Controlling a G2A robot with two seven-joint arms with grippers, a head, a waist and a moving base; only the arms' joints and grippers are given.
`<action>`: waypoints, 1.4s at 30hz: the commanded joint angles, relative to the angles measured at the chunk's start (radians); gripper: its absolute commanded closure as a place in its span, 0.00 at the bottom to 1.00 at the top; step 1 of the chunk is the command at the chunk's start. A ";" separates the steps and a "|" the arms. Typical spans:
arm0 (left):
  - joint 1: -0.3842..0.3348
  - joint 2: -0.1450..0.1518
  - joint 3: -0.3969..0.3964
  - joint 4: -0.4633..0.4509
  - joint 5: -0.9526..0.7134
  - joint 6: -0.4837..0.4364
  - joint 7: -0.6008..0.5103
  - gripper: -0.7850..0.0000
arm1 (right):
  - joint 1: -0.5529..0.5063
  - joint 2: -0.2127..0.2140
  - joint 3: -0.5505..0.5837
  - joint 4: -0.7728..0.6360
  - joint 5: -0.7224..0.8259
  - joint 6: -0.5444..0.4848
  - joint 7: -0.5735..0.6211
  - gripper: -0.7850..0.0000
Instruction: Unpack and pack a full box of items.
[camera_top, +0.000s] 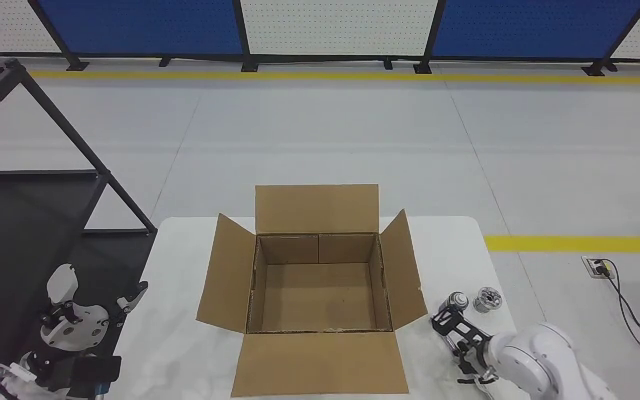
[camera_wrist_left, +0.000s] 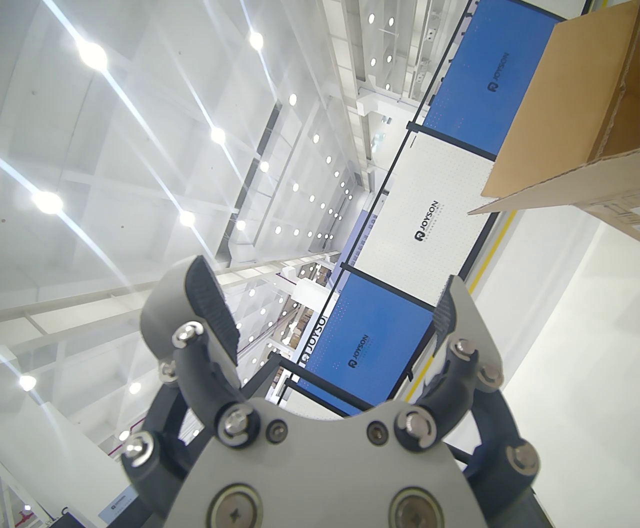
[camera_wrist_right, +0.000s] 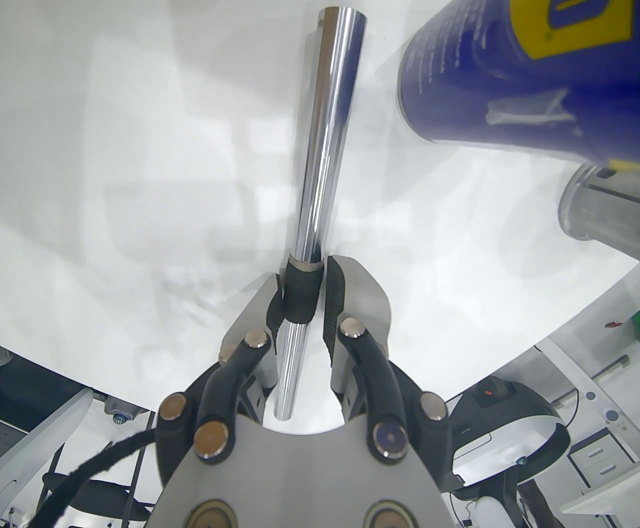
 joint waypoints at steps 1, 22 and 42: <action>0.000 0.000 0.000 0.000 0.000 0.000 0.000 0.00 | 0.006 -0.001 -0.004 0.009 -0.001 -0.005 0.001 0.75; 0.000 0.000 0.000 0.000 0.000 0.000 0.000 0.00 | -0.198 0.046 0.271 -0.200 0.044 -0.023 -0.081 1.00; 0.000 0.000 0.000 0.000 0.000 0.000 0.000 0.00 | -0.566 0.070 0.719 -0.613 0.225 -0.052 -0.157 1.00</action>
